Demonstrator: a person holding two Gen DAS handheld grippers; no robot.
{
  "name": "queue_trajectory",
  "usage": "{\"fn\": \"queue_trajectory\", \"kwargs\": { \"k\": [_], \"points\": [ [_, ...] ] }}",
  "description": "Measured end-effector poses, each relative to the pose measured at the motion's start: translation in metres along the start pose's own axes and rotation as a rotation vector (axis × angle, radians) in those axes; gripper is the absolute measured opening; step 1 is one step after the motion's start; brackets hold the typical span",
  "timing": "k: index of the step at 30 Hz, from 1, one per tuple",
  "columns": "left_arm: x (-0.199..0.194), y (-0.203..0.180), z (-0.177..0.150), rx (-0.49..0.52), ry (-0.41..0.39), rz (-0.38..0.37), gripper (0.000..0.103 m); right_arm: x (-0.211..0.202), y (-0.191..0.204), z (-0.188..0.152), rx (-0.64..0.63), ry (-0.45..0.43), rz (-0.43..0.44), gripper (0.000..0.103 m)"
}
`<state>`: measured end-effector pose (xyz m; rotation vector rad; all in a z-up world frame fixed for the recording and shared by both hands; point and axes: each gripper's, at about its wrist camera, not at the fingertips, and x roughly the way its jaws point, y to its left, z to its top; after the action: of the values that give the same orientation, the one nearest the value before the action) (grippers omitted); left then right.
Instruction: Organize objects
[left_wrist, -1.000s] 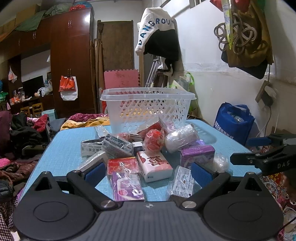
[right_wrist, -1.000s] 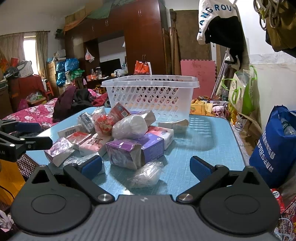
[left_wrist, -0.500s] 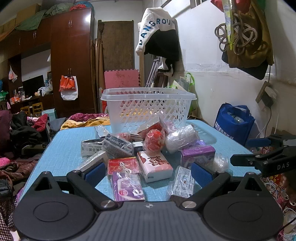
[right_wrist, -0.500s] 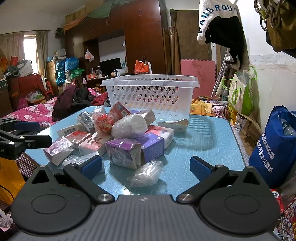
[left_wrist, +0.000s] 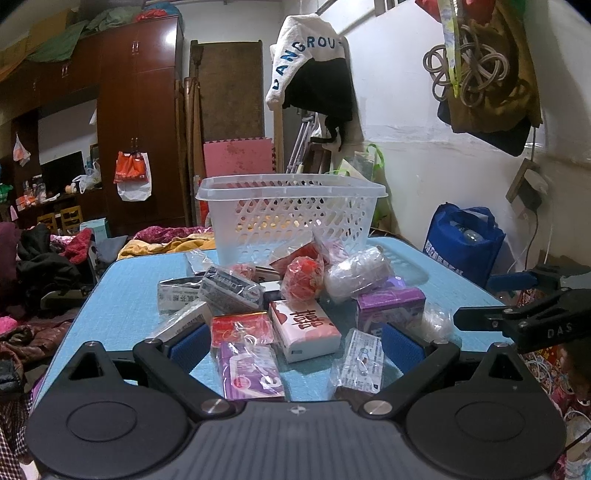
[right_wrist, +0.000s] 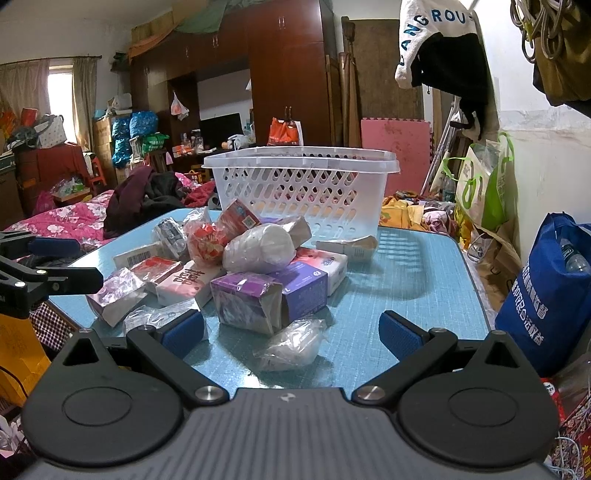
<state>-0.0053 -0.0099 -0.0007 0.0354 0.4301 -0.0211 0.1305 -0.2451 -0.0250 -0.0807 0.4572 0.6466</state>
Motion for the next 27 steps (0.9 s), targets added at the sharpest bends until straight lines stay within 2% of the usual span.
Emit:
{"fn": "queue_trajectory", "kwargs": {
  "k": [27],
  "points": [
    [0.0008,0.0000,-0.0012,0.001,-0.003,0.001,0.100,-0.0001,-0.0016,0.0002,0.001,-0.001,-0.001,0.103]
  ]
}}
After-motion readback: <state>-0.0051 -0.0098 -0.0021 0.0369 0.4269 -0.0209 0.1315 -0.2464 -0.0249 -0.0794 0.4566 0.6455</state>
